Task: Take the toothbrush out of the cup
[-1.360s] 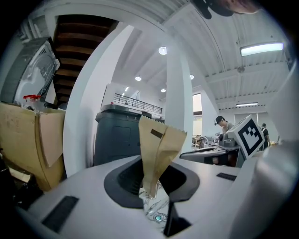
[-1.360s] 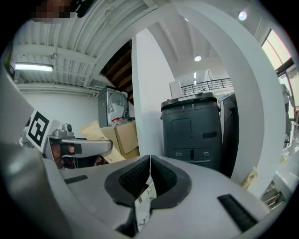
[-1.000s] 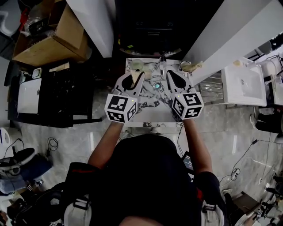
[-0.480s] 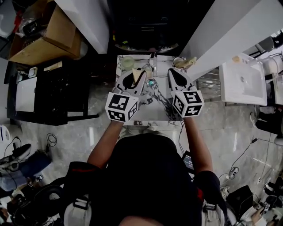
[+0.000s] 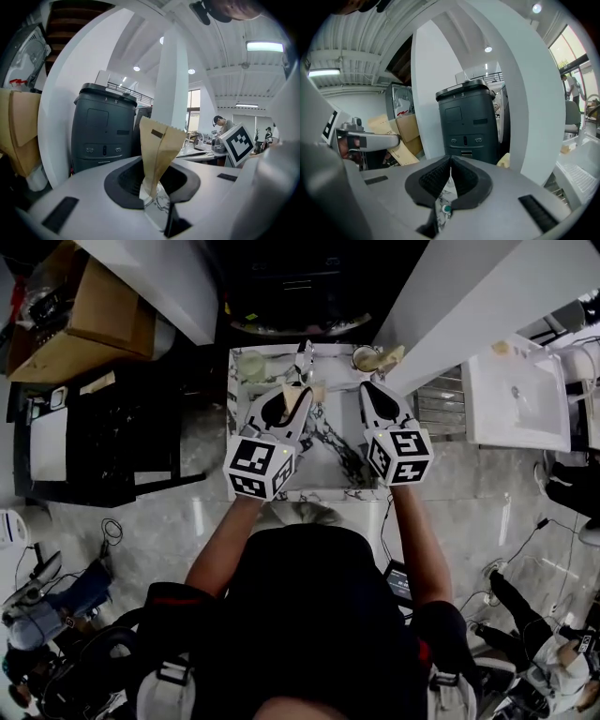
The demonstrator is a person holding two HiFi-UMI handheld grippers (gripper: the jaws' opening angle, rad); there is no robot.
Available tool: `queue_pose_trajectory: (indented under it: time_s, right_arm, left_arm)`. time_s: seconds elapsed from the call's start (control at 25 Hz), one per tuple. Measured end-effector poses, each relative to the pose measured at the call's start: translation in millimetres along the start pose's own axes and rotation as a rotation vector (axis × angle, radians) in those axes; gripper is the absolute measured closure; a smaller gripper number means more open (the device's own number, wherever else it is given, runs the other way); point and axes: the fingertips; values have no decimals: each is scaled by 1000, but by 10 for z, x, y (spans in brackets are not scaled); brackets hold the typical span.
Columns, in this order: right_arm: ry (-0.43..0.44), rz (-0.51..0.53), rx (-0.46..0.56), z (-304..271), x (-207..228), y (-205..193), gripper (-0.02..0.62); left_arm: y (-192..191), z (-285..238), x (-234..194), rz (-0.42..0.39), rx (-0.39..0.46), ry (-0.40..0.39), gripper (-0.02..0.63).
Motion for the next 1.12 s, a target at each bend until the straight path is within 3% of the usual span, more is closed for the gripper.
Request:
queue_pose_trajectory:
  time_s: [0.64, 1.12]
  right_arm:
    - [-53, -30, -58, 14, 481, -295, 560]
    - [-69, -108, -109, -162, 802, -562, 558]
  left_arm:
    - [-417, -555, 232, -21, -83, -58, 523]
    - [-688, -836, 226, 2, -138, -75, 523]
Point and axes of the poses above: the fingertips, and each gripper's own axes: z backward along the fingers, x to its right, y out of its top, and after that the axes turned 5 degrees about x, right-handed
